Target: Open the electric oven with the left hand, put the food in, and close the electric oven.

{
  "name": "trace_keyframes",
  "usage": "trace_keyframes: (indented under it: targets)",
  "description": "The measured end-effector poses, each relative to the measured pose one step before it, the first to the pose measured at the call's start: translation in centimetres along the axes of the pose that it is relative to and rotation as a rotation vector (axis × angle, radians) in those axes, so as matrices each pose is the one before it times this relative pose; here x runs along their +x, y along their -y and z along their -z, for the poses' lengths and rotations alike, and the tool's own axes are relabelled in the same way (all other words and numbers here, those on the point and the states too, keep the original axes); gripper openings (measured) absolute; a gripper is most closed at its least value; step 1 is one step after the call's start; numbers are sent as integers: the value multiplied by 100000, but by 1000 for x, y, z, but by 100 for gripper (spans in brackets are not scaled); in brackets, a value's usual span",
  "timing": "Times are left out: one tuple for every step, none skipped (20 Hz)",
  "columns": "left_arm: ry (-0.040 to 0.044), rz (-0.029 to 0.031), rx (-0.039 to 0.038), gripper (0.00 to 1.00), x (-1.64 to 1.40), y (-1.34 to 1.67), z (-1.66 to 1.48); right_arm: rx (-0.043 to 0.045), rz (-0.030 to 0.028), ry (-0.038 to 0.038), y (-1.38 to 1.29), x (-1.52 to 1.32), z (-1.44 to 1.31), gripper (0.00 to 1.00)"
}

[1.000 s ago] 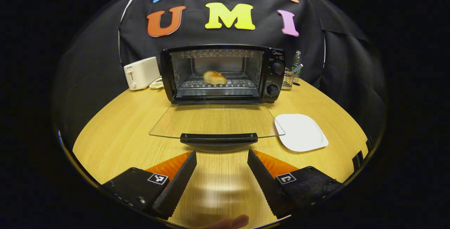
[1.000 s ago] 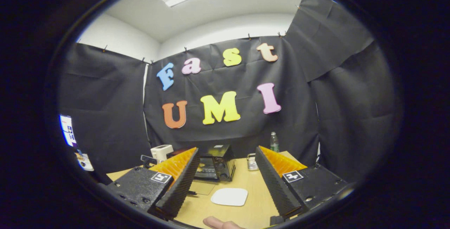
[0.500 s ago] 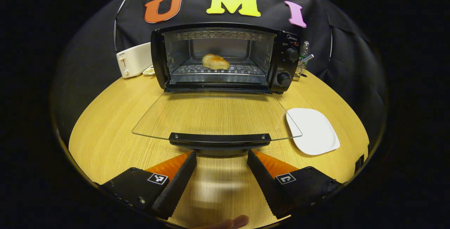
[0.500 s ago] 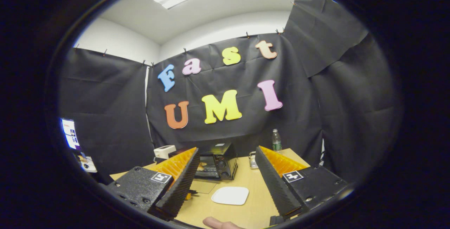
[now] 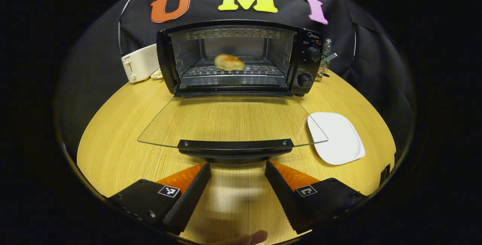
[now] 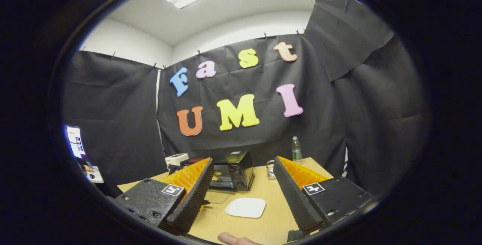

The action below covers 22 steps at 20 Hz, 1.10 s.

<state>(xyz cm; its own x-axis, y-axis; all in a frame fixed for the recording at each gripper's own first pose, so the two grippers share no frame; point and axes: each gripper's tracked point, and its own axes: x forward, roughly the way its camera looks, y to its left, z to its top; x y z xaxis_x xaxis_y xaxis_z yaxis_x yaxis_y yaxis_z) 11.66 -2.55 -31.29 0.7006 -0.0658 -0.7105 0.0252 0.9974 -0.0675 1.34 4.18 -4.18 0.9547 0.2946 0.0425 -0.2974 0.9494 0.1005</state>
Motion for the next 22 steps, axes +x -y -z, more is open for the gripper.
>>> trace_keyframes:
  targets:
    - [394,-310,273,96,-154,-1,-213,-352,262,94,10,106,-78,99]
    - [596,-254,250,96,-173,28,-243,-224,90,-178,-84,-50,163,99]
    - [382,-117,349,96,-175,-33,-200,-202,-132,-240,-110,-23,12,99]
    - [303,91,105,96,-81,-52,-150,-158,-90,-237,-54,123,153,99]
    - [544,345,19,96,-107,-102,-234,-302,-75,-134,-42,-23,-24,99]
    - [407,334,53,95,-50,16,-177,-475,80,-11,41,79,41,99]
    - [507,281,-60,96,-128,-6,-272,-704,222,267,66,-82,-82,99]
    - [707,144,34,96,-85,-103,-309,-458,686,364,241,130,-128,96]
    - [542,-67,297,96,-121,-34,-282,-146,941,438,273,20,-137,96]
    - [450,-122,273,96,-120,-81,-200,-83,898,439,237,-131,-46,99]
    - [467,-150,82,96,-84,-67,-246,-358,732,69,143,65,-75,96]
    - [613,-113,95,96,-120,-31,-263,-522,481,-135,191,7,102,99]
    - [468,-45,457,96,-125,-65,-269,-511,371,-147,164,105,-25,99]
    - [868,122,228,96,-99,-74,-331,-525,720,30,272,98,4,96]
    - [1002,-5,861,96,-116,-61,-359,-388,1212,229,395,105,-72,99]
    - [758,38,1448,96,-139,-75,-364,-80,1182,245,306,-37,-30,99]
    - [632,-94,1053,96,-61,-65,-433,115,681,210,177,-48,-95,99]
    - [566,-382,963,96,-110,-151,-465,356,280,16,-3,26,99,99]
    - [663,-364,712,95,-109,-69,-553,203,-331,-215,-99,1,96,99]
    - [1082,-265,583,96,-74,-151,-680,198,-560,-463,-171,58,206,99]
    - [1279,-366,503,95,-68,-92,-659,142,-680,-499,-133,5,94,99]
    - [1525,-343,350,96,9,-117,-855,147,-329,-314,16,54,66,99]
